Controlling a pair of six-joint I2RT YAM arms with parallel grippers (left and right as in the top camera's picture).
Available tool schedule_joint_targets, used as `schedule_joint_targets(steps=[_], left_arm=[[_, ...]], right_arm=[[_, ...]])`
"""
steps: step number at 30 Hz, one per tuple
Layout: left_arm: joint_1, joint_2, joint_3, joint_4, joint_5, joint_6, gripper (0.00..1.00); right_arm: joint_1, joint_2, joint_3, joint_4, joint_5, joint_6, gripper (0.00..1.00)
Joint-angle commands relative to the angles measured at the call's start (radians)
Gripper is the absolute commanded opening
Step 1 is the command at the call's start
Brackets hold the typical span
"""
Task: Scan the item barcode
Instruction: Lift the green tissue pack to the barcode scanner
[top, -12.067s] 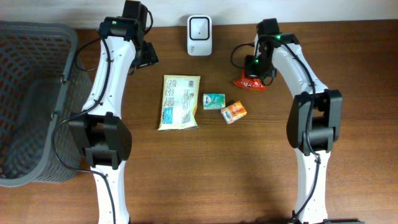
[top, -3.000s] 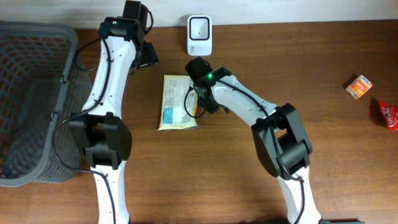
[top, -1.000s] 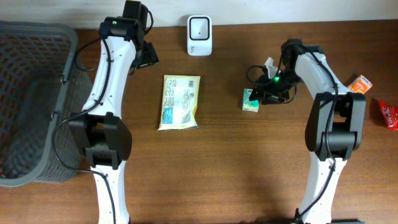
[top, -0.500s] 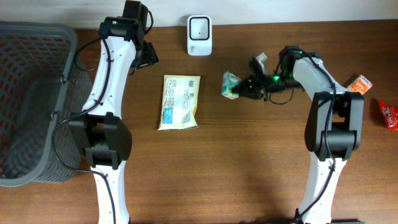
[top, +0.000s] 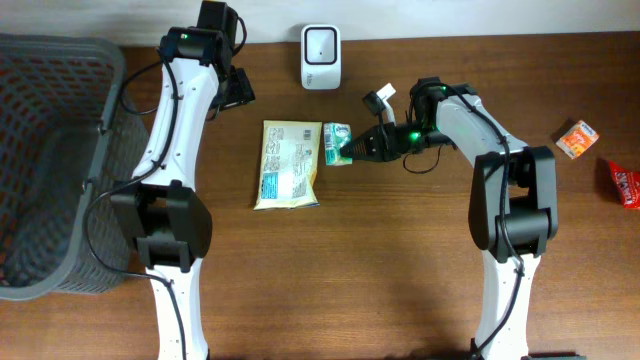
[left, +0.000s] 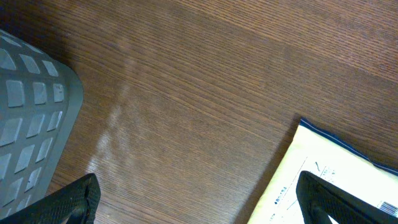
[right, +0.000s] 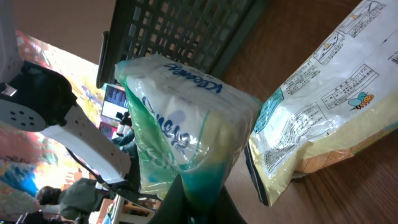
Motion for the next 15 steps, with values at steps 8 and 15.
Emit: schedule_joint_targets(steps=[8,15], left_arm=[[-0.004,-0.025,-0.002,-0.001,-0.011,-0.011,0.99],[-0.004,-0.025,-0.002,-0.001,-0.011,-0.011,0.99]], right_arm=[[0.002,0.003,0.153,0.042,0.287,0.342,0.04],[0.090,0.003,0.511,0.221,1.399,0.760,0.04]])
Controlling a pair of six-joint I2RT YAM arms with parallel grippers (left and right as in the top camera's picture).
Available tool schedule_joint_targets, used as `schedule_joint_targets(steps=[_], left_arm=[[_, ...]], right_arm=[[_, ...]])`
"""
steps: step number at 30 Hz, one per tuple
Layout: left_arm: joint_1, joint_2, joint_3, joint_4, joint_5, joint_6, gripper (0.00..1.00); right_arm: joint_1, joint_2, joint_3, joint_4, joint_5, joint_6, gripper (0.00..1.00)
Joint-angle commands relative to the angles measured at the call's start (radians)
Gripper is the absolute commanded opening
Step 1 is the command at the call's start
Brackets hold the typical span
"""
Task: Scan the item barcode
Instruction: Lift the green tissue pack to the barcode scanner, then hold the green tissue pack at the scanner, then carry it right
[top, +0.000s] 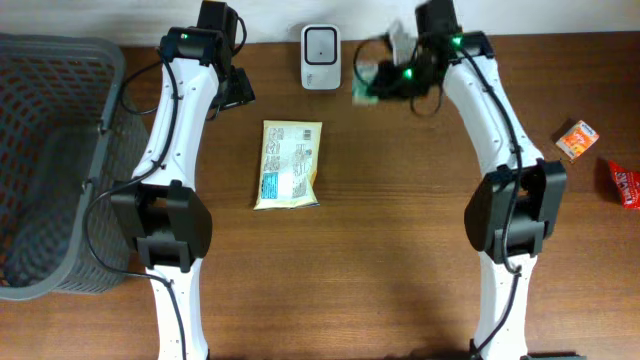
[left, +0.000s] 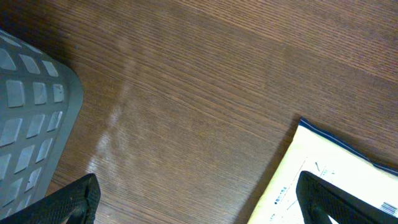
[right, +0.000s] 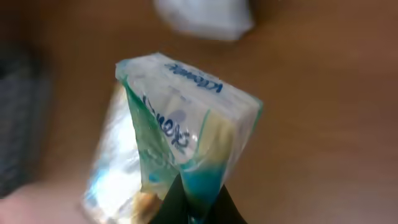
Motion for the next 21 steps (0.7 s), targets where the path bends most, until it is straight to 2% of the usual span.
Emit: schedule_joint_targets(steps=[1,5,7,11,14,21], left_arm=[[-0.004,-0.025,-0.002,-0.002,-0.011,-0.011,0.99],[-0.004,-0.025,-0.002,-0.002,-0.011,-0.011,0.99],[-0.004,-0.025,-0.002,-0.002,-0.011,-0.011,0.99],[-0.004,-0.025,-0.002,-0.002,-0.011,-0.011,0.99],[-0.004,-0.025,-0.002,-0.002,-0.011,-0.011,0.99],[-0.004,-0.025,-0.002,-0.002,-0.011,-0.011,0.99]], right_arm=[[0.093,0.001,0.045,0.163,0.510,0.003,0.06],[0.201,0.012,0.024,0.385,0.616,-0.330,0.06],[0.238,0.032,0.024,0.466,0.636,-0.434,0.04],[0.251,0.099,0.024,0.564,0.684,-0.504,0.04],[0.251,0.143,0.024,0.598,0.683,-0.645,0.04],[0.250,0.200,0.024,0.633,0.684,-0.835,0.04]])
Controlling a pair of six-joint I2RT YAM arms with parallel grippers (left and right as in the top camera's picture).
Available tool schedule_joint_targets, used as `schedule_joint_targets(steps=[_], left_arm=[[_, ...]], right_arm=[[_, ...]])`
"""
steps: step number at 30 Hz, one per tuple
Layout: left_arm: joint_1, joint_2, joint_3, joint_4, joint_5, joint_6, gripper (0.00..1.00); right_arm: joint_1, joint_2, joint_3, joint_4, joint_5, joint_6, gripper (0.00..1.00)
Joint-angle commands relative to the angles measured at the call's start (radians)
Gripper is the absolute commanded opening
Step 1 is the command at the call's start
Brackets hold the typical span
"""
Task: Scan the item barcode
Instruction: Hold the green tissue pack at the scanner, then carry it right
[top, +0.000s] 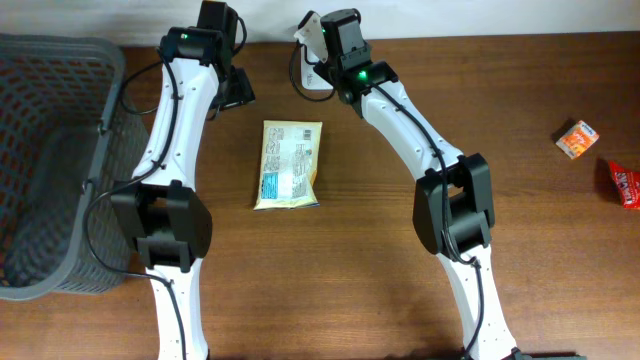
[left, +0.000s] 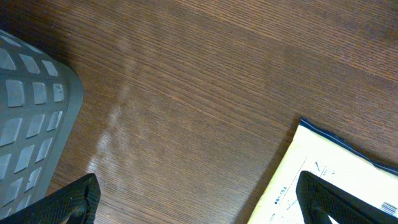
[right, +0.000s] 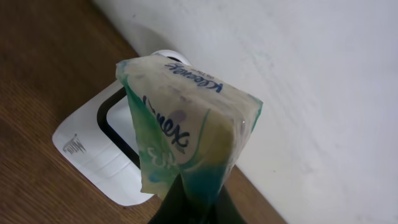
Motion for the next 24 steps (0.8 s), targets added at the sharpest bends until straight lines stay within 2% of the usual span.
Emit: schedule_joint_targets(steps=[1,6,11,14,17,21,24], left_arm=[[-0.004,-0.025,-0.002,-0.001,-0.011,-0.011,0.99],[-0.004,-0.025,-0.002,-0.001,-0.011,-0.011,0.99],[-0.004,-0.025,-0.002,-0.001,-0.011,-0.011,0.99],[-0.004,-0.025,-0.002,-0.001,-0.011,-0.011,0.99],[-0.004,-0.025,-0.002,-0.001,-0.011,-0.011,0.99],[-0.004,-0.025,-0.002,-0.001,-0.011,-0.011,0.99],[-0.004,-0.025,-0.002,-0.001,-0.011,-0.011,0.99]], right_arm=[[-0.002,0.042,0.001,0.009,0.023,-0.114,0.04],[-0.005,0.047,0.001,0.125,0.097,-0.237,0.04],[-0.010,0.060,0.001,0.127,0.090,-0.229,0.04],[-0.010,0.065,0.001,0.120,0.091,-0.163,0.04],[-0.011,0.065,0.001,0.132,0.126,-0.219,0.04],[-0.011,0.065,0.001,0.233,0.183,-0.224,0.04],[-0.011,0.065,0.001,0.231,0.117,-0.132,0.04]])
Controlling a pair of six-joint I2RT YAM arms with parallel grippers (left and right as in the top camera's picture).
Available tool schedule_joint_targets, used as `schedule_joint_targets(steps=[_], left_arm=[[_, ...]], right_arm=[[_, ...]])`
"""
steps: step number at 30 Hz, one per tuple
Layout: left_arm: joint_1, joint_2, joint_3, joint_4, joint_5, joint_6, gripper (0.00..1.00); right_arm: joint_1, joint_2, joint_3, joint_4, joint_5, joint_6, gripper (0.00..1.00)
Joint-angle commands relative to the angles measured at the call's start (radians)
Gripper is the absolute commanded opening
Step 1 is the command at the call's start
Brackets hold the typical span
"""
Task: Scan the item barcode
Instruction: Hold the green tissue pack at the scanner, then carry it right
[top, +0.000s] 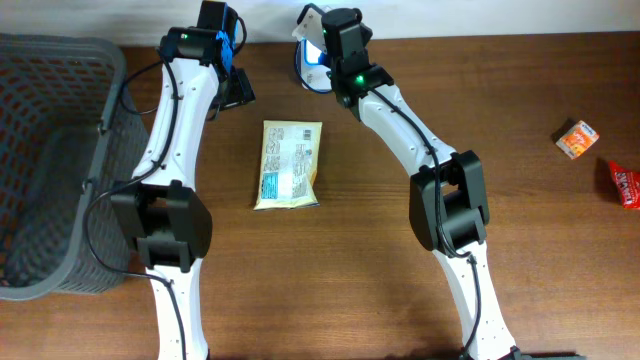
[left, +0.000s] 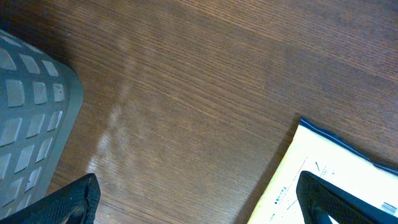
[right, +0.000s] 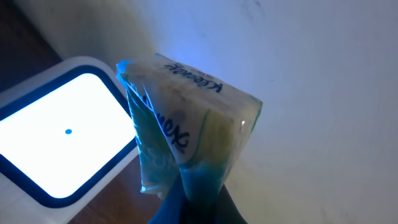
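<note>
My right gripper (right: 194, 202) is shut on a green and white Kleenex tissue pack (right: 186, 118), held just over the white barcode scanner (right: 56, 143), whose window glows bright white with a blue rim. From above, the scanner (top: 312, 50) shines blue at the table's back edge under the right gripper (top: 325, 45). My left gripper (left: 199, 202) stands open over bare wood, its fingertips (left: 68, 199) wide apart, beside the corner of a yellow snack bag (left: 348, 180).
The yellow snack bag (top: 288, 164) lies flat mid-table. A grey mesh basket (top: 50, 160) fills the left side. An orange packet (top: 576, 139) and a red packet (top: 624, 183) sit at the far right. A white wall runs behind the scanner.
The right gripper has brought the tissue pack closer over the scanner, and the scanner window is now lit white and blue. The left arm has not moved.
The right gripper held the tissue pack beside the yellow snack bag. Then it held the pack up near the scanner at the back edge, then right before the unlit scanner. Now the pack hangs over the lit scanner. The left gripper stayed open throughout.
</note>
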Motion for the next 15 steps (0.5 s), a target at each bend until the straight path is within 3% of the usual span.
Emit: schedule_joint_targets(steps=[1,6,8,11,15], left_arm=[[-0.004,-0.025,-0.002,-0.001,-0.011,-0.011,0.99],[-0.004,-0.025,-0.002,-0.001,-0.011,-0.011,0.99],[-0.004,-0.025,-0.002,-0.001,-0.011,-0.011,0.99],[-0.004,-0.025,-0.002,-0.001,-0.011,-0.011,0.99],[-0.004,-0.025,-0.002,-0.001,-0.011,-0.011,0.99]], right_arm=[[-0.005,0.019,0.001,-0.031,-0.072,0.081,0.04],[-0.010,0.038,0.001,-0.077,-0.097,0.081,0.04],[-0.011,0.034,0.002,-0.068,-0.021,0.145,0.04],[-0.014,0.000,0.006,-0.043,0.063,0.304,0.04],[-0.095,-0.130,0.019,-0.134,0.066,0.696,0.04]])
